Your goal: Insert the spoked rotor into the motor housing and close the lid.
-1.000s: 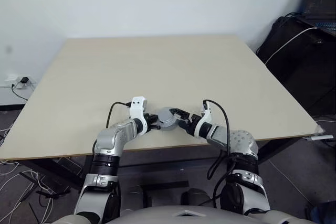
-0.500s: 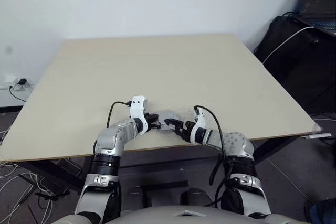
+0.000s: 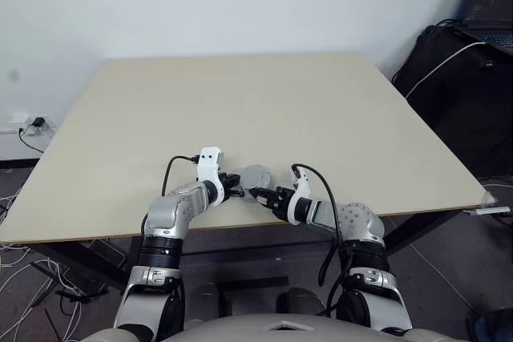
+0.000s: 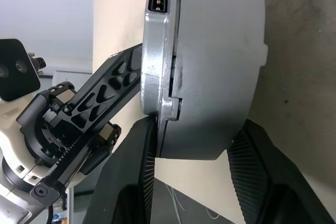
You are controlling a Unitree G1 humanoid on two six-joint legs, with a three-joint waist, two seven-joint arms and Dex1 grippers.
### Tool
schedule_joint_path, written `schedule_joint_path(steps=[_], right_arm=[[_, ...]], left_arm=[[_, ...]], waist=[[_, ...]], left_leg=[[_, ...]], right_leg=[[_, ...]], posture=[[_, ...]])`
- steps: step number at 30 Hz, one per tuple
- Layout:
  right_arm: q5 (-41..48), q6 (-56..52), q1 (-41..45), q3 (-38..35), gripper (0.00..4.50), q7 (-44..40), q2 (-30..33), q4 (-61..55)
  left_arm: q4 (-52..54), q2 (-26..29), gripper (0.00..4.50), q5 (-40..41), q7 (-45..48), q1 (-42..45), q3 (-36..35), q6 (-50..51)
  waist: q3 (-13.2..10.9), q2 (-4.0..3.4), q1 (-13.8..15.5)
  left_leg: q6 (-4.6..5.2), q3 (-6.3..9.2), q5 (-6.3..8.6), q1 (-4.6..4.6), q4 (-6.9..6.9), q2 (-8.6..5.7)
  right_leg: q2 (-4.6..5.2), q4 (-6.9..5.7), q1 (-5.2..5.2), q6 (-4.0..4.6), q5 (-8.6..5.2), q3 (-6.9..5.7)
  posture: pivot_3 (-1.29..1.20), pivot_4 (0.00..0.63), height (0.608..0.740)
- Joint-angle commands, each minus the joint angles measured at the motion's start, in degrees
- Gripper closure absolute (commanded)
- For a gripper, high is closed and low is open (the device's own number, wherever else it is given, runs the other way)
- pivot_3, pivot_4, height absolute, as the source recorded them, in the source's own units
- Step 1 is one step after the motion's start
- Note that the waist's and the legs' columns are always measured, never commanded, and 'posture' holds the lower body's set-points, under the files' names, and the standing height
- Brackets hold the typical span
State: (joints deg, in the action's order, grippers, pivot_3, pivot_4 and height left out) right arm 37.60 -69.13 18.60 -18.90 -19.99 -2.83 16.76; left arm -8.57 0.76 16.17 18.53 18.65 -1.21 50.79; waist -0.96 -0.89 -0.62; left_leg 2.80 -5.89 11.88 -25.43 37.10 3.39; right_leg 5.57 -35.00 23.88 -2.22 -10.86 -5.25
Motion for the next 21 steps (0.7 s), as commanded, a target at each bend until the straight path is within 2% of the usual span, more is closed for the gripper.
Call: schedule_joint_path(steps=[1,7,11,14,21], right_arm=[[2.36,0.71,0.93,0.11,2.85,-0.23,-1.53,-2.54],[3.37,0.54,0.45,-0.76,2.85,-0.05,-2.03,-3.34],[5.17,0.79,-0.22,-2.17,2.85,-0.22,-2.61,-4.42],[6.21,1.17,-0.41,-3.2,2.85,-0.52,-2.63,-4.44],[7.42,3.0,-0.39,-4.1,2.85,-2.71,-1.81,-2.34]], left_arm=[[-1.25,-1.75,4.5,0.77,1.08,-0.76,3.2,1.5],[1.38,-2.46,4.5,0.7,-2.27,-1.33,-0.39,-1.87],[5.79,-4.5,4.5,0.56,-8.12,-4.25,-5.85,-9.9],[9.48,-4.74,4.5,0.33,-9.91,-7.37,-6.62,-13.12],[16.11,-5.68,4.5,1.52,-12.71,-13.73,-8.54,-18.34]], waist=[[0.0,0.0,0.0],[-0.01,0.0,-0.03],[-0.07,0.06,-0.23],[-0.11,0.09,-0.39],[-0.17,0.17,-0.1]], left_leg=[[0.0,0.0,0.0,0.0,0.0,0.0],[0.0,0.0,0.0,-0.01,0.0,0.0],[0.0,0.0,0.0,-0.14,-0.01,0.02],[0.0,-0.03,-0.01,-0.44,-0.02,0.03],[0.01,-0.05,0.01,-0.47,0.01,-0.02]], right_leg=[[0.0,0.0,0.0,0.0,0.0,0.0],[0.0,0.01,0.01,0.0,0.0,0.0],[-0.01,0.0,0.18,0.01,0.0,0.03],[-0.12,-0.09,0.6,0.04,0.02,0.17],[-0.12,-0.05,0.57,0.05,0.0,0.17]], posture=[[0.0,0.0,0.74],[0.0,0.0,0.74],[0.0,0.0,0.74],[0.0,0.0,0.74],[0.0,0.0,0.74]])
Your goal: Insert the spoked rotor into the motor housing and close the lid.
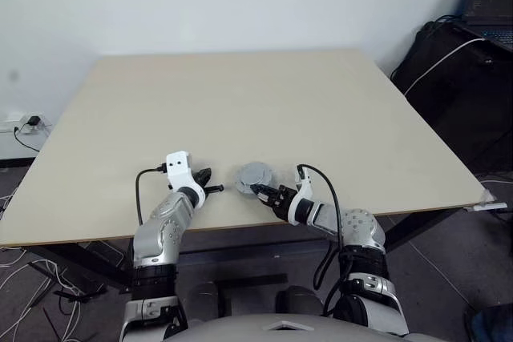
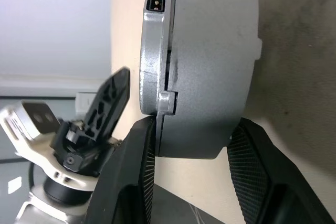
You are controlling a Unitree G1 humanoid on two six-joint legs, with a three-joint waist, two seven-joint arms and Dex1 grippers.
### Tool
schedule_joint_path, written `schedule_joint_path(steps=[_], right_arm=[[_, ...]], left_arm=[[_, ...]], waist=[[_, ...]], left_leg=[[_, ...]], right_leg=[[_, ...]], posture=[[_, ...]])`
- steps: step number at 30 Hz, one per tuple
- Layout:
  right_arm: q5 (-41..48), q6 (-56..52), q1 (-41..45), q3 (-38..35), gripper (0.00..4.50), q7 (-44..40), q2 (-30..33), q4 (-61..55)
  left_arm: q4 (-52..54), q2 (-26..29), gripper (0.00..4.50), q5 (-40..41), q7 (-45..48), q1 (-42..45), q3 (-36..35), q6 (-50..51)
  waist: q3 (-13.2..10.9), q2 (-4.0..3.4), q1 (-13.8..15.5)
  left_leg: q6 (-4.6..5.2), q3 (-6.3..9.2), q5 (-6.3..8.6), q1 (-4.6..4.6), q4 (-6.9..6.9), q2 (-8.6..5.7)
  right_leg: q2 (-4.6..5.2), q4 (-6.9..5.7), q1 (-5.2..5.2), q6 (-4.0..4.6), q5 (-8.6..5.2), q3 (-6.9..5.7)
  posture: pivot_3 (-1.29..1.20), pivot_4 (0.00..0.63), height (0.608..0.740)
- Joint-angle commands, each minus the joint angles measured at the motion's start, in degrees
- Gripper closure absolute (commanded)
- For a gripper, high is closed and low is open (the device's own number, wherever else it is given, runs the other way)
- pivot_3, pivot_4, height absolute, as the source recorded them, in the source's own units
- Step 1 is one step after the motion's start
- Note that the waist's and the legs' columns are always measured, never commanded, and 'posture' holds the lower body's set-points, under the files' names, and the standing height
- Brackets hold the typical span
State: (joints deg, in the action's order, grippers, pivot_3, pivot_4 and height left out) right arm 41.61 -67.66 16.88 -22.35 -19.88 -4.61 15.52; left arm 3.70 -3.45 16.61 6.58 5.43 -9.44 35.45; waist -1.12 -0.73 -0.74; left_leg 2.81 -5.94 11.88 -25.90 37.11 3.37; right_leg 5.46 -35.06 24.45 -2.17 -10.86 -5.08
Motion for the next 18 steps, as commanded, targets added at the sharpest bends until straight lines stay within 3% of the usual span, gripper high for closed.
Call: schedule_joint_path(steps=[1,3,8,18], right_arm=[[3.87,1.81,1.41,-0.89,2.85,-3.55,0.02,-0.81],[4.85,1.93,1.47,-1.18,2.85,-5.07,0.18,-0.69],[8.53,1.06,1.73,-1.02,2.85,-9.2,0.93,-2.71],[12.62,-0.71,3.05,0.37,2.85,-9.18,2.73,-6.18]], left_arm=[[4.72,-1.57,4.5,1.48,-0.23,-1.63,-0.07,-3.94],[6.0,-1.78,4.5,2.72,1.21,-3.53,0.47,-5.25],[9.93,-5.01,4.5,16.49,7.77,-9.06,-0.94,-3.28],[14.14,-10.54,1.33,51.6,6.15,-17.92,-2.73,1.07]], waist=[[-0.01,0.01,0.03],[-0.01,0.01,0.01],[-0.02,0.0,-0.16],[-0.05,0.01,-0.44]], left_leg=[[0.0,0.01,0.0,0.0,0.02,0.01],[0.0,0.01,0.0,0.01,0.05,0.02],[-0.01,0.01,0.0,0.01,0.06,0.06],[-0.01,0.02,0.0,0.01,0.11,0.07]], right_leg=[[0.0,0.0,-0.01,-0.01,0.0,-0.01],[0.0,-0.02,-0.02,-0.03,0.01,-0.01],[-0.01,-0.02,0.0,-0.03,0.02,-0.01],[-0.01,-0.04,-0.03,-0.03,0.01,0.0]], posture=[[0.0,0.0,0.74],[0.0,0.0,0.74],[0.0,0.0,0.74],[0.0,0.0,0.74]])
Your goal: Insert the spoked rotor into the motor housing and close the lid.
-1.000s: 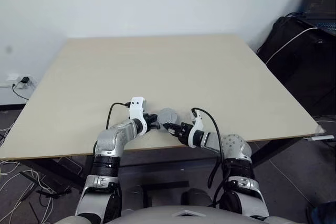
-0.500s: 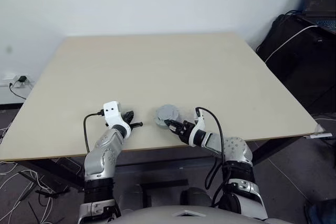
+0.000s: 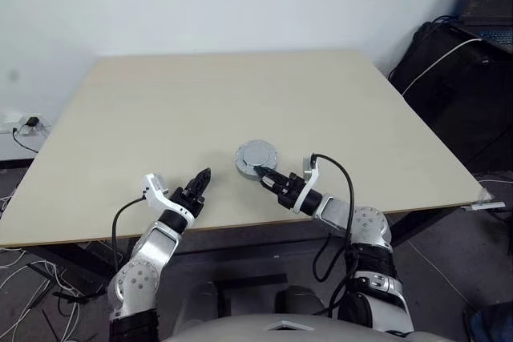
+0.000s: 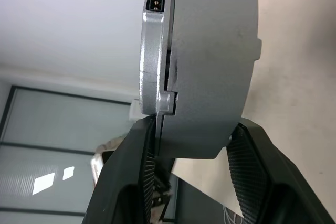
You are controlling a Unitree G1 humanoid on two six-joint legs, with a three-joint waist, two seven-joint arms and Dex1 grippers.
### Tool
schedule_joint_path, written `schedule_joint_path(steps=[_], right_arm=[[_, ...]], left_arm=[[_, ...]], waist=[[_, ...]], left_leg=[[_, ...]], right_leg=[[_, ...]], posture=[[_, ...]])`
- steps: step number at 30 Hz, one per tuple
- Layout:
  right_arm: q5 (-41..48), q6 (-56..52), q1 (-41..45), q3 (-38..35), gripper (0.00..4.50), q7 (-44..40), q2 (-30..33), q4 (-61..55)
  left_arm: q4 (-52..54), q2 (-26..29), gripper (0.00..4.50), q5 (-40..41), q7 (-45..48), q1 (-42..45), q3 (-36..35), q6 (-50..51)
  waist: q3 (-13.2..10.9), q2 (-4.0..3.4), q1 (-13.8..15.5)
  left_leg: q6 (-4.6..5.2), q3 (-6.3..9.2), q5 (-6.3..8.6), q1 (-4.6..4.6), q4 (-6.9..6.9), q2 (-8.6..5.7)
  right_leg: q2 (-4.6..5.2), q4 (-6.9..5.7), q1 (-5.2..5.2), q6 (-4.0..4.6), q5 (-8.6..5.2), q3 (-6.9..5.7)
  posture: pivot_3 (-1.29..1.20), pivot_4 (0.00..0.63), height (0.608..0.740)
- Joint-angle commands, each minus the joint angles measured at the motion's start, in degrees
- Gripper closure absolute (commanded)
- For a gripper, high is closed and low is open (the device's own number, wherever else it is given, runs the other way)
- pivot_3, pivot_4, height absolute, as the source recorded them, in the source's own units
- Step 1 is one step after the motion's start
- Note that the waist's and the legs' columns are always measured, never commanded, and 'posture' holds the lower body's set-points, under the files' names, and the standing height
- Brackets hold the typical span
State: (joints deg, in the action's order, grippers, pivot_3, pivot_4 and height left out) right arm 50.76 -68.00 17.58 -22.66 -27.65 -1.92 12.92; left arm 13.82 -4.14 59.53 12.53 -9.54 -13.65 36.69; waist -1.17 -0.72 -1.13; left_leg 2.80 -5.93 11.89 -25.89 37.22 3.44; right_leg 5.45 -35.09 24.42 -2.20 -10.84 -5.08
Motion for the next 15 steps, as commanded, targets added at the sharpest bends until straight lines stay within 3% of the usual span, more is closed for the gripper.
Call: schedule_joint_path(steps=[1,4,15], right_arm=[[3.75,-0.62,2.41,0.69,2.85,-1.17,0.14,-3.9],[4.64,-1.9,2.58,1.14,2.85,-0.92,0.39,-5.04],[8.86,-11.13,2.89,6.06,2.85,-1.91,2.66,-9.45]], left_arm=[[4.57,-10.2,1.01,11.18,-0.21,-3.77,1.83,-0.66],[5.0,-10.05,0.04,16.07,-1.07,-5.86,3.79,-1.6],[2.29,-6.72,0.01,24.94,-2.24,-7.09,10.99,-4.03]], waist=[[0.0,0.0,-0.09],[0.0,0.0,-0.07],[0.0,0.0,-0.05]], left_leg=[[0.0,0.0,0.0,0.01,0.0,0.0],[0.0,0.0,0.0,0.0,0.0,-0.01],[-0.01,-0.03,0.0,0.1,0.01,0.01]], right_leg=[[0.0,0.0,0.0,0.0,0.0,0.0],[-0.01,0.0,-0.01,0.0,0.0,0.0],[-0.02,-0.04,-0.07,0.02,0.01,0.02]], posture=[[0.0,0.0,0.74],[0.0,0.0,0.74],[0.0,0.0,0.74]])
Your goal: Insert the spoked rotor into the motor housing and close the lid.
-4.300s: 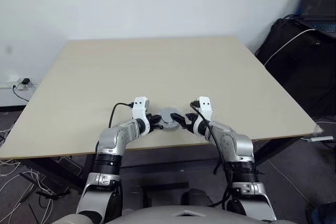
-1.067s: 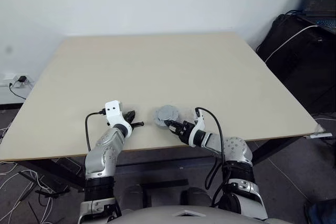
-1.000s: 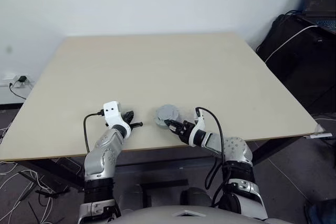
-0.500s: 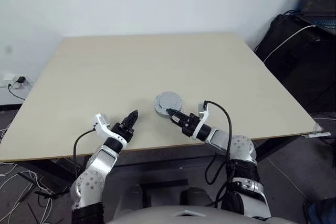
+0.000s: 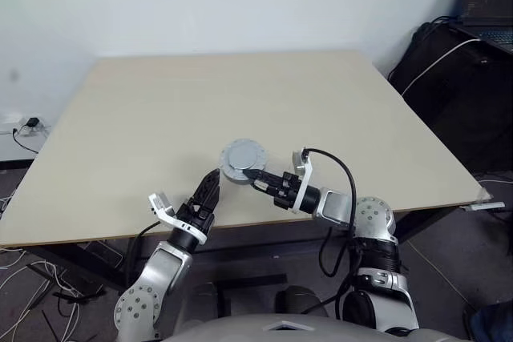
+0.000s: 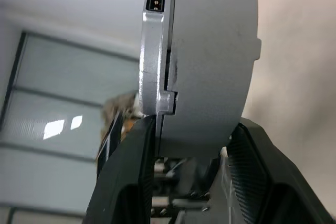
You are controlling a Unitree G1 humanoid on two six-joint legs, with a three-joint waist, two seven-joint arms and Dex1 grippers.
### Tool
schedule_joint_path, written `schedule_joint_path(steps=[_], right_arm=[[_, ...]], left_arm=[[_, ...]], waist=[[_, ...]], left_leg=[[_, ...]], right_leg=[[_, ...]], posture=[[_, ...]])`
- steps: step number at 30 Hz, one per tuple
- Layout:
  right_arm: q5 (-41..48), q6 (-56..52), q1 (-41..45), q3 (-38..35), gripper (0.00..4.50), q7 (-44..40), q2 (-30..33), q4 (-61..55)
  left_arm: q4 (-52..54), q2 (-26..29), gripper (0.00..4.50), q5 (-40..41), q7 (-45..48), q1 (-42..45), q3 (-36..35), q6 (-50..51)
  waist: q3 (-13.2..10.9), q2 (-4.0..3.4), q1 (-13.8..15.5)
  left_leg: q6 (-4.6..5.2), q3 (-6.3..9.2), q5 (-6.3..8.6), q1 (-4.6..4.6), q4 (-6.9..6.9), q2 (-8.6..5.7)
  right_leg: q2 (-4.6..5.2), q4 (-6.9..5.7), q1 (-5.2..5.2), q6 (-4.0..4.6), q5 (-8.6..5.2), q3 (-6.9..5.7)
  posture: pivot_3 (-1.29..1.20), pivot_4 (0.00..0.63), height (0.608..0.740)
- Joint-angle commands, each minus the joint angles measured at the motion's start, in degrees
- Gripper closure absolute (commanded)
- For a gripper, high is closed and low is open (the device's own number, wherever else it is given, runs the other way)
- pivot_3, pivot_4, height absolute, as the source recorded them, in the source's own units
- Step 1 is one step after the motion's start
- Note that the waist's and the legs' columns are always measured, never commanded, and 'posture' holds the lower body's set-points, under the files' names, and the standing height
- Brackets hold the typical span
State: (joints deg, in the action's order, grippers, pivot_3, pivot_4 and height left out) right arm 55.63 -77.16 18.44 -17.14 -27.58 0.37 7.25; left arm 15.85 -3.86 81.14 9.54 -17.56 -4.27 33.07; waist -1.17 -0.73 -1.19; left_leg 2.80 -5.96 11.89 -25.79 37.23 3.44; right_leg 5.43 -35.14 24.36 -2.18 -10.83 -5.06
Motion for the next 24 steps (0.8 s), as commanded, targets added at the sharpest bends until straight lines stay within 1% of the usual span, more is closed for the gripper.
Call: schedule_joint_path(steps=[1,11,18,19,20,21,24], right_arm=[[4.33,-3.0,1.91,1.07,2.85,-2.02,0.72,-4.08],[6.33,-9.97,1.3,4.78,2.85,-2.84,4.04,-5.93],[6.38,-10.61,1.18,4.95,2.85,-2.81,4.29,-6.3],[6.39,-10.62,1.2,4.89,2.85,-2.81,4.28,-6.3],[6.4,-10.61,1.21,4.85,2.85,-2.79,4.27,-6.28],[6.39,-10.59,1.21,4.83,2.85,-2.79,4.27,-6.28],[6.07,-10.04,1.2,4.87,2.85,-2.64,4.27,-6.43]], left_arm=[[0.18,-6.64,0.01,3.94,0.85,0.95,1.97,-0.41],[-0.44,-4.21,0.01,6.01,0.8,1.19,3.92,-0.29],[-0.51,-3.18,0.01,5.67,0.45,0.52,4.51,0.44],[-0.56,-3.04,0.29,5.65,0.28,0.48,4.59,0.59],[-0.57,-2.98,0.38,5.63,0.23,0.46,4.64,0.65],[-0.51,-2.93,0.59,5.58,0.27,0.42,4.68,0.66],[-0.38,-2.91,1.57,5.41,0.41,0.38,4.77,0.56]], waist=[[0.0,0.01,0.01],[0.0,0.01,0.01],[0.0,0.01,0.05],[0.0,0.01,0.05],[0.0,0.01,0.05],[0.0,0.01,0.05],[0.0,0.01,0.03]], left_leg=[[0.0,0.0,0.0,0.0,0.0,0.0],[0.0,-0.03,0.0,0.0,0.01,-0.02],[0.0,-0.03,0.0,0.0,0.03,-0.02],[0.0,-0.03,0.0,0.0,0.03,-0.02],[0.0,-0.03,0.0,0.0,0.03,-0.02],[0.0,-0.03,0.0,0.0,0.03,-0.02],[0.0,-0.03,0.0,0.0,0.03,-0.02]], right_leg=[[0.0,0.0,0.0,0.0,0.0,0.0],[0.0,0.02,-0.01,0.0,0.0,0.02],[0.0,0.02,-0.02,0.0,0.0,0.02],[0.0,0.02,-0.03,0.0,0.0,0.02],[0.0,0.02,-0.02,0.0,0.0,0.02],[0.0,0.02,-0.02,0.0,0.0,0.02],[-0.01,0.02,-0.02,0.0,0.0,0.01]], posture=[[0.0,0.0,0.74],[0.0,0.0,0.74],[0.0,0.0,0.74],[0.0,0.0,0.74],[0.0,0.0,0.74],[0.0,0.0,0.74],[0.0,0.0,0.74]])
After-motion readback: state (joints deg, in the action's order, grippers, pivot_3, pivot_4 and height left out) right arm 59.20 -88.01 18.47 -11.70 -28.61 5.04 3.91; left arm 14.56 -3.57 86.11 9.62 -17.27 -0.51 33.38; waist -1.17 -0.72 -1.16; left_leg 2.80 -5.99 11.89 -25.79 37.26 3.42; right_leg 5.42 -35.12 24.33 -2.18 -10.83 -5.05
